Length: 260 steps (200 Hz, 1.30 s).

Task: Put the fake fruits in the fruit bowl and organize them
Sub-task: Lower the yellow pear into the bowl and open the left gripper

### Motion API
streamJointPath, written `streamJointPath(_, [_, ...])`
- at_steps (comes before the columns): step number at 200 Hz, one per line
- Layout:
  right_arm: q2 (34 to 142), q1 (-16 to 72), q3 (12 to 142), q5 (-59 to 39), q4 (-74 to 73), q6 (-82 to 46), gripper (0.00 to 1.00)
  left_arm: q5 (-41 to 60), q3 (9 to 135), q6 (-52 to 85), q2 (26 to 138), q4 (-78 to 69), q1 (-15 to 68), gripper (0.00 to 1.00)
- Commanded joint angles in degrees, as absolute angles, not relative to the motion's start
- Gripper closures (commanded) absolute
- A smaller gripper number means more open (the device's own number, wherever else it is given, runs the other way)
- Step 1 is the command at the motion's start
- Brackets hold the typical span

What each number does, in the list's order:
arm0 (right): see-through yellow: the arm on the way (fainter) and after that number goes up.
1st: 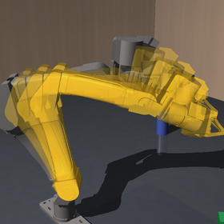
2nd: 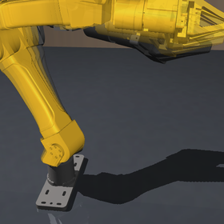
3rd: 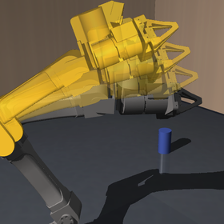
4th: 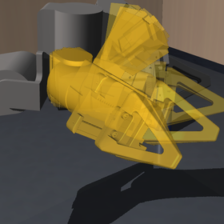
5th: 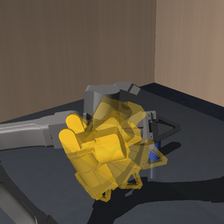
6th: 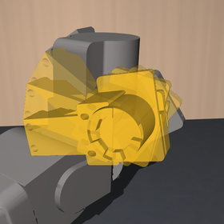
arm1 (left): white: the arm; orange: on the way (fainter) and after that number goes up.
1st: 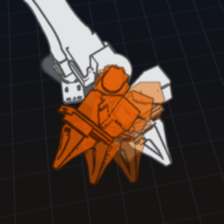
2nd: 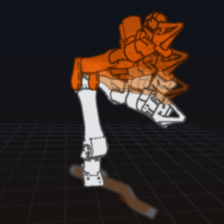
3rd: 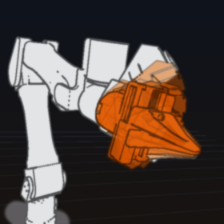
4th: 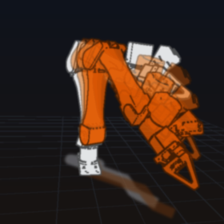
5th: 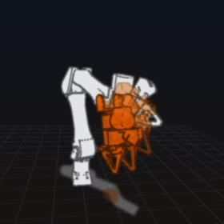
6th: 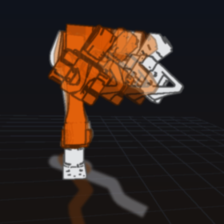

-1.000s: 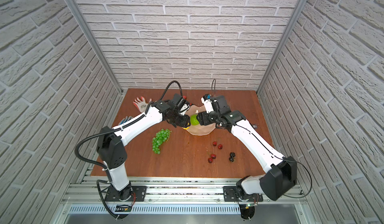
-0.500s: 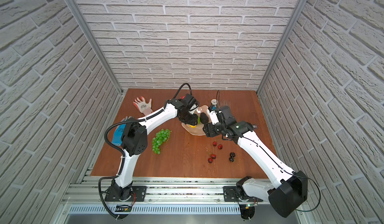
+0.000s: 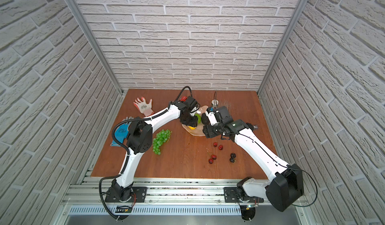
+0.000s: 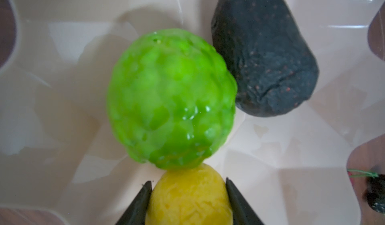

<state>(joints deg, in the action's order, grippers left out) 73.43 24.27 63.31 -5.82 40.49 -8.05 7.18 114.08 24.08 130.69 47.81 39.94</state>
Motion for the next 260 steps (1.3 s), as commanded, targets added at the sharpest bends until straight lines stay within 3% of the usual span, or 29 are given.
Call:
streamJointPath(1, [73.8,24.4,64.0,-5.4,39.1,-6.9,0.3,5.9,116.5,23.4,132.6,46.8,39.5,0.5])
streamJointPath(81, [75.4,24.4,65.5,-5.2,39.9,-5.6,0.3,5.9,118.7,22.4,135.3,47.6,39.2,0.45])
streamJointPath(179, [74.9,24.4,66.6,-5.1,40.8,-5.4,0.28,5.4,118.8,21.4,134.1,47.9,39.2,0.22])
streamJointPath(260, [71.6,24.4,67.9,-4.7,43.2,-6.0,0.27,3.7,119.9,21.0,128.7,50.4,40.4,0.21])
